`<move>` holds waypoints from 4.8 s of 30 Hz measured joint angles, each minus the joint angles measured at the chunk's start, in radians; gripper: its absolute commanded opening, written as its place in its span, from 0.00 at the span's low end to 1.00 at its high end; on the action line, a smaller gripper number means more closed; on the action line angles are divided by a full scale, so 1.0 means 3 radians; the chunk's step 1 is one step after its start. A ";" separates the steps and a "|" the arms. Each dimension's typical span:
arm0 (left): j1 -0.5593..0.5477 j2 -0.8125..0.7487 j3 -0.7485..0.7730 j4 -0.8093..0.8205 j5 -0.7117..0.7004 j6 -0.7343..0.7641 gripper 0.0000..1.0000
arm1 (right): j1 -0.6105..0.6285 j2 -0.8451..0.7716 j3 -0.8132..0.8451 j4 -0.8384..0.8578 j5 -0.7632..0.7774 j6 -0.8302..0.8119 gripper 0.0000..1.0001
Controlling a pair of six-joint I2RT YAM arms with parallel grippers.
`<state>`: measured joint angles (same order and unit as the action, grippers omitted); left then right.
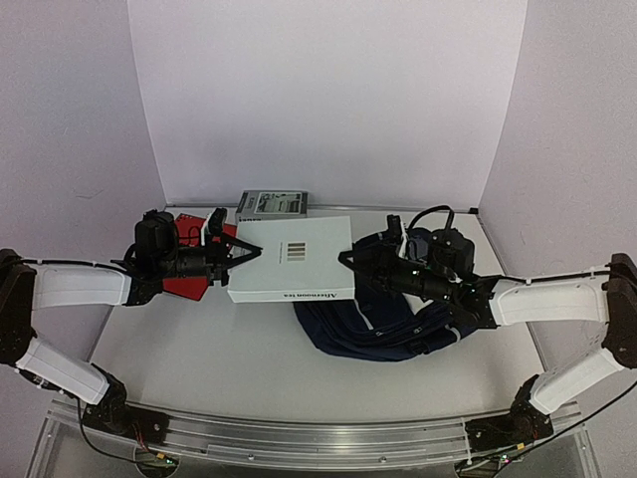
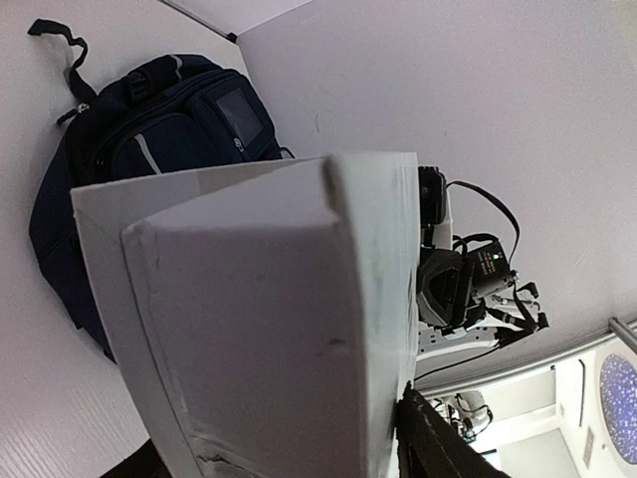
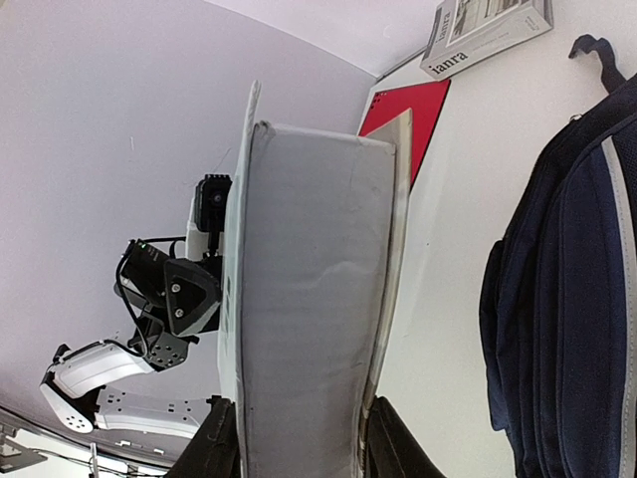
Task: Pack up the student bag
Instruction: Pick up the book from the center of the board, then place the book in the student bag.
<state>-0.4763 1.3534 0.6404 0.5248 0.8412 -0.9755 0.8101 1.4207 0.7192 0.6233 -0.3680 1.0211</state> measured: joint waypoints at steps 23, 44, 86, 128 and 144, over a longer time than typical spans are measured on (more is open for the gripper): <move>0.0856 -0.0606 -0.0136 -0.1014 -0.0519 -0.0226 0.26 | 0.0147 0.0275 0.1089 -0.2085 0.1305 -0.1347 0.68; 0.1064 -0.0933 -0.0126 -0.2044 -0.0947 0.0242 0.28 | 0.0661 0.2391 0.2768 -0.3686 0.2838 -0.1768 0.16; -0.0453 0.0762 0.0332 -0.0219 -0.1207 -0.0742 0.25 | 0.0450 0.0791 0.2781 -0.3645 0.1973 -0.1321 0.00; -0.1083 0.2504 0.2034 0.0118 -0.2430 -0.0556 0.39 | 0.0365 0.0580 0.2203 -0.2433 0.1720 -0.1008 0.00; -0.0892 0.1359 0.1457 -0.0729 -0.1726 0.0069 0.96 | 0.0492 0.0318 0.1837 -0.2279 0.2353 -0.1020 0.00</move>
<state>-0.7438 1.7610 1.0776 0.3060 0.3235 -0.9548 0.9576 1.5162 1.2702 -0.0602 0.3379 0.7150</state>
